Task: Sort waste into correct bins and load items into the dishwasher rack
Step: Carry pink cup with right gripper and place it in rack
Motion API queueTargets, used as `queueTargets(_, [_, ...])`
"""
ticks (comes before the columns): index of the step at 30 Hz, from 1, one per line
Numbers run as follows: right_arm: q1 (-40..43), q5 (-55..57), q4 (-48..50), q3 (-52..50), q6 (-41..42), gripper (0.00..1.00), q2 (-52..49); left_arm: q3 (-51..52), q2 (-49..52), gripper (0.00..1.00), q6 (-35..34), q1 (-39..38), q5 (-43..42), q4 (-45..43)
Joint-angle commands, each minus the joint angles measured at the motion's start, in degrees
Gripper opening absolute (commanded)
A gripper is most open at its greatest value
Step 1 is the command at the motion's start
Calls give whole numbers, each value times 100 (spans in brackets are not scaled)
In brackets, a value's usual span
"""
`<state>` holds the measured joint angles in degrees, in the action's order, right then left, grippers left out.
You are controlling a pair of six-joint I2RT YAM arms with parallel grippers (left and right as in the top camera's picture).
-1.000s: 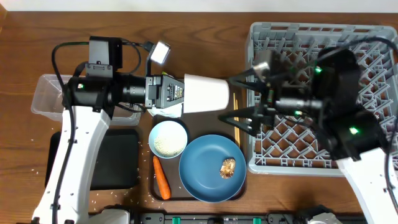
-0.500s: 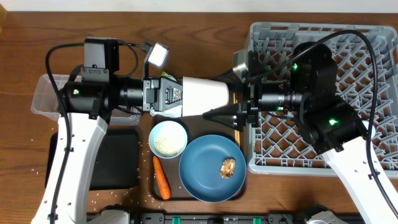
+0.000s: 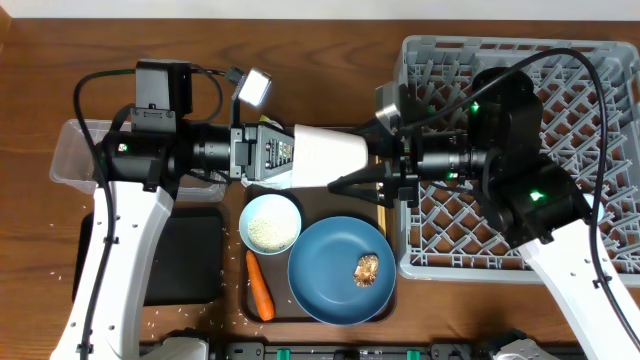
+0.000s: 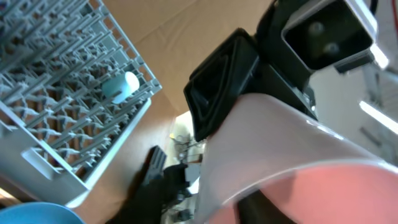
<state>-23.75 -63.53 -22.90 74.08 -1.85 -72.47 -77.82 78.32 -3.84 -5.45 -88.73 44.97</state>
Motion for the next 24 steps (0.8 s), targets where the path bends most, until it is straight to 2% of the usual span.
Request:
queueTargets(1, [326,-68,-160,0,52,47,133,-107,-59,54,-11,-9,-42,-83])
queueTargets(4, [662,275,-492,0,52,46,271,-107,-59,59,-11,-9,-15,-188])
queueTargets(10, [1572,1344,-1657,0,52,46,601,-107,-59,61,-13,-9,-17,-286])
queueTargets(12, [1956,1871,-2184,0,55,44,706,-107,-59,61,-13,-9,-17,-286])
queueTargets(18, [3357,3399,-3571,9,275,46,997,-107,-59,61,-13,-9,-17,-286])
queueTargets(24, [4736,4680,-3991,9,531,45,1014,-107,-59,61,-11,-9,-17,-289])
